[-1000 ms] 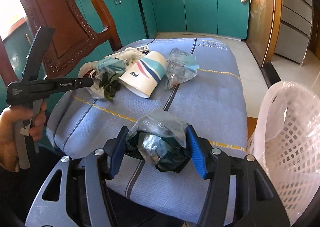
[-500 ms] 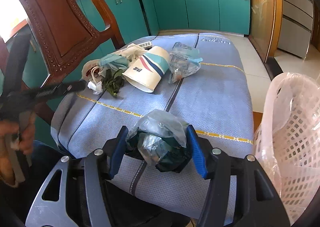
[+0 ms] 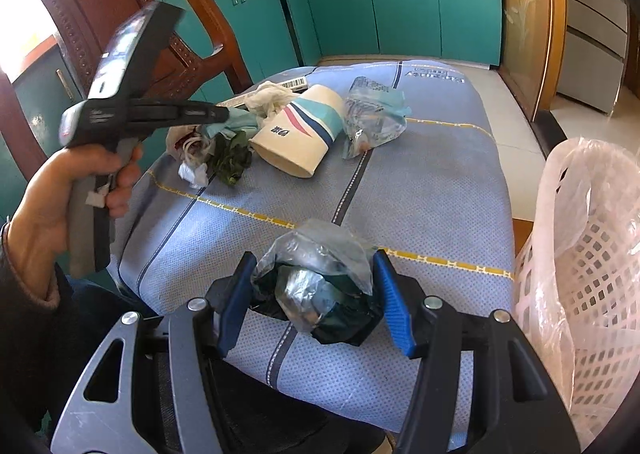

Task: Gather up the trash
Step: 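Grasp the blue face mask with the left tool while the right tool holds the bag, then lift the blue mask with the left tool while the right tool holds the bag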

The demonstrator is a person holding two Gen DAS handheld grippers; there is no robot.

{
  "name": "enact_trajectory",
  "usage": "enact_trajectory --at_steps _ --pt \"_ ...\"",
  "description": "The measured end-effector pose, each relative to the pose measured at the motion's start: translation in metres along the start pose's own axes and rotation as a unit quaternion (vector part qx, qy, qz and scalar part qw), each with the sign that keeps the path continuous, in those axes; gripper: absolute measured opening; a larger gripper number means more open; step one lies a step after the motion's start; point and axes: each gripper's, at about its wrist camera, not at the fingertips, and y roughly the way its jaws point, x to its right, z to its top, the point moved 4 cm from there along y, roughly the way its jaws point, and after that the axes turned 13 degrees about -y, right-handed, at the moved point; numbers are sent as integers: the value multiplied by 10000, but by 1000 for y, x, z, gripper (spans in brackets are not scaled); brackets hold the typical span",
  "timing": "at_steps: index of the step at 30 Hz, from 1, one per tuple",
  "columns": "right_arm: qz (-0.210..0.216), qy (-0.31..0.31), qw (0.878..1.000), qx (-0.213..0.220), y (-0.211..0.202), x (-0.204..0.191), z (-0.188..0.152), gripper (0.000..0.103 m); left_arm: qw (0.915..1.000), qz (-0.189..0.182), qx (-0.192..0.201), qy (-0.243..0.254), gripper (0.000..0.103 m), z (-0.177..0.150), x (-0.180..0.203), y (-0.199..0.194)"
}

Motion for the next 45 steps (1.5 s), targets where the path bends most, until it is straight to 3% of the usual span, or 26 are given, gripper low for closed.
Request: enact_trajectory --at_steps 3,5,8,11,15,17,19,23,27,31,41,45 --pt "-21 37 10000 39 -2 1 0 59 9985 -287 388 -276 5 0 -8 -39" --pt "-52 53 10000 62 -4 3 0 59 9939 -824 380 -630 5 -3 -13 -62" --pt "-76 99 9999 84 -7 6 3 59 9813 -1632 43 -1016 5 -15 -13 -78" --pt "-118 76 9999 99 -8 8 6 59 9707 -2029 -560 -1158 6 -38 -8 -64" --pt "-214 11 9998 -2 -3 10 7 59 9748 -1810 -971 -871 10 -63 3 -41" --pt "-307 -64 9995 -51 -1 10 7 62 9773 -1758 -945 -714 25 -66 3 -39" --pt "-402 -134 9991 -95 -1 9 7 67 9798 -1729 -809 -599 59 -63 5 -40" --pt "-471 -278 9984 -174 1 6 6 69 9809 -1703 -834 -432 63 -66 10 -35" --pt "-499 -310 9980 -237 3 5 2 70 9873 -1309 -888 -179 63 -73 12 -27" --pt "-489 -314 9980 -261 4 5 0 73 9888 -1241 -829 -1 66 -78 13 -32" --pt "-521 -400 9975 -267 -4 3 1 74 9888 -1432 -321 -276 72 -71 -10 -62" --pt "-650 -630 9954 -330 -5 -1 0 86 9894 -1396 -319 -254 79 -75 -14 -66"
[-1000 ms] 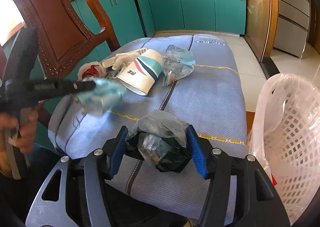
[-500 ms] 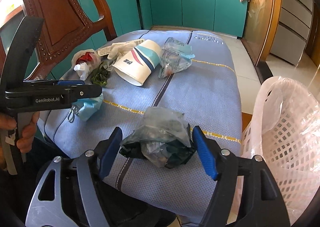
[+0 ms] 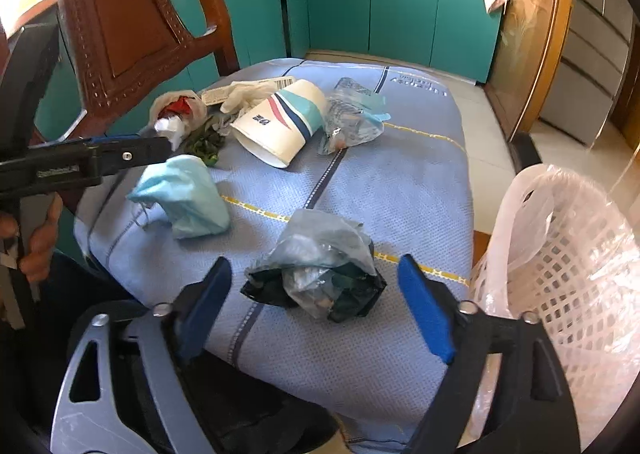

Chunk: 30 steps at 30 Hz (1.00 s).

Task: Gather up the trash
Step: 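Lift the blue mask with the left tool while the right tool holds the bag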

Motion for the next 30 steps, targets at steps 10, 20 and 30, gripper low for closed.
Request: enact_trajectory --at_steps 10,20,30 --pt "-169 -162 9996 -179 16 -6 0 86 9974 200 -432 533 85 -20 17 22" --pt "-173 -169 9995 -209 18 -5 -2 86 9953 373 -609 659 60 -28 24 38" --pt "-216 -172 9994 -191 22 -7 -1 86 9970 353 -452 520 26 -22 20 33"
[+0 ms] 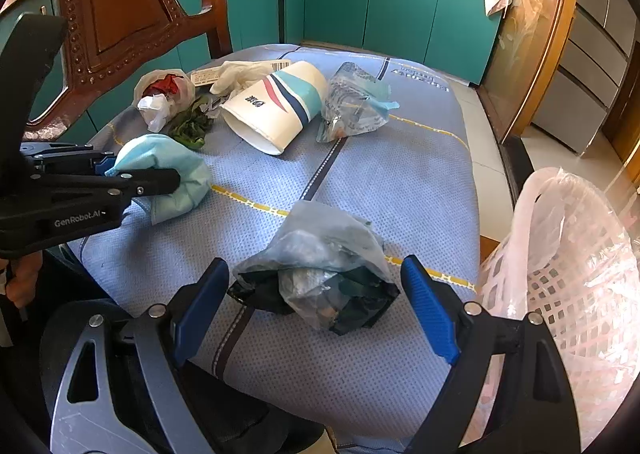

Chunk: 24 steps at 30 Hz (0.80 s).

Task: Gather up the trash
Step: 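Lift the blue mask with the left tool while the right tool holds the bag, then carry the bag and mask over the wastebasket and release both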

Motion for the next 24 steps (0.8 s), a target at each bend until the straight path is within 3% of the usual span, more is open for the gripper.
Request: enact_trajectory --at_steps 5,7,13,24 --pt "-31 72 10000 33 5 1 1 86 10000 21 25 6 25 1 -2 -1" --pt "-21 76 10000 51 6 0 1 79 10000 23 30 14 25 1 -2 -1" --pt "49 128 9998 108 5 0 3 73 10000 32 61 12 25 0 -1 -3" --pt "-12 165 9994 303 -11 2 10 72 9987 112 483 134 23 5 3 -16"
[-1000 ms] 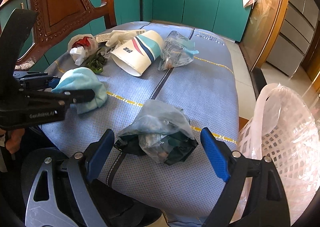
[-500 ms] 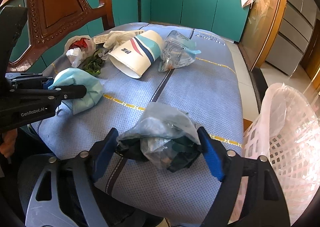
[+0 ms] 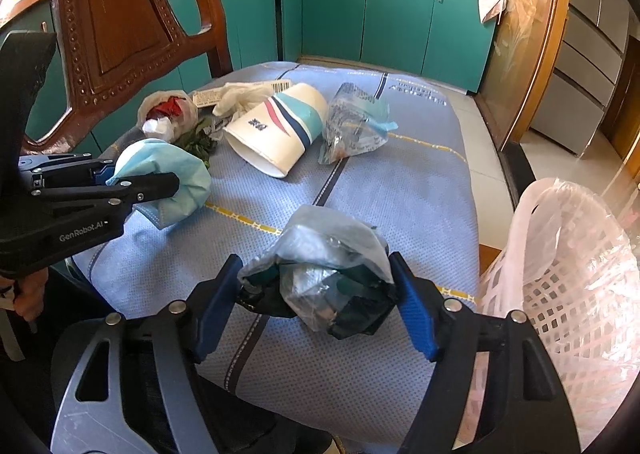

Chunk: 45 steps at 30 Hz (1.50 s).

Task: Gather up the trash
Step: 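Carry the bag and mask over the wastebasket and release both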

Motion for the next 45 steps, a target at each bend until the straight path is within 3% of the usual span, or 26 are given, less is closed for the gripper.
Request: enact_trajectory --at_steps 8,15,18,29,33,38,39,41,42,43,45 --pt "-120 154 9992 344 -32 15 7 72 9992 -52 364 177 23 5 11 -10" --pt "-559 455 9950 688 -79 54 0 72 9911 39 1208 559 22 13 37 -36" --pt "-825 686 9916 721 -96 81 -14 72 9863 -298 1485 659 22 19 63 -55" --pt "-1570 1441 9749 652 -143 156 -83 73 9761 -1461 1131 1141 22 23 186 -44" --pt "-1766 1734 9669 623 -158 177 -110 73 9702 -1933 631 1315 22 14 239 -22" --pt "-1828 1960 9617 584 -168 193 -132 73 9630 -2265 181 1447 22 6 279 2" --pt "-1840 1971 9613 571 -169 195 -134 73 9624 -2252 148 1510 25 4 286 6" --pt "-1862 1989 9606 552 -170 197 -137 73 9627 -2205 123 1562 49 3 292 10" --pt "-1854 2009 9603 552 -169 199 -139 73 9636 -2186 182 1527 67 3 292 10" --pt "-1837 2020 9604 555 -167 199 -138 73 9640 -2192 247 1486 74 4 290 8" --pt "-1800 2009 9614 543 -165 199 -138 73 9653 -2165 311 1427 77 8 283 4"
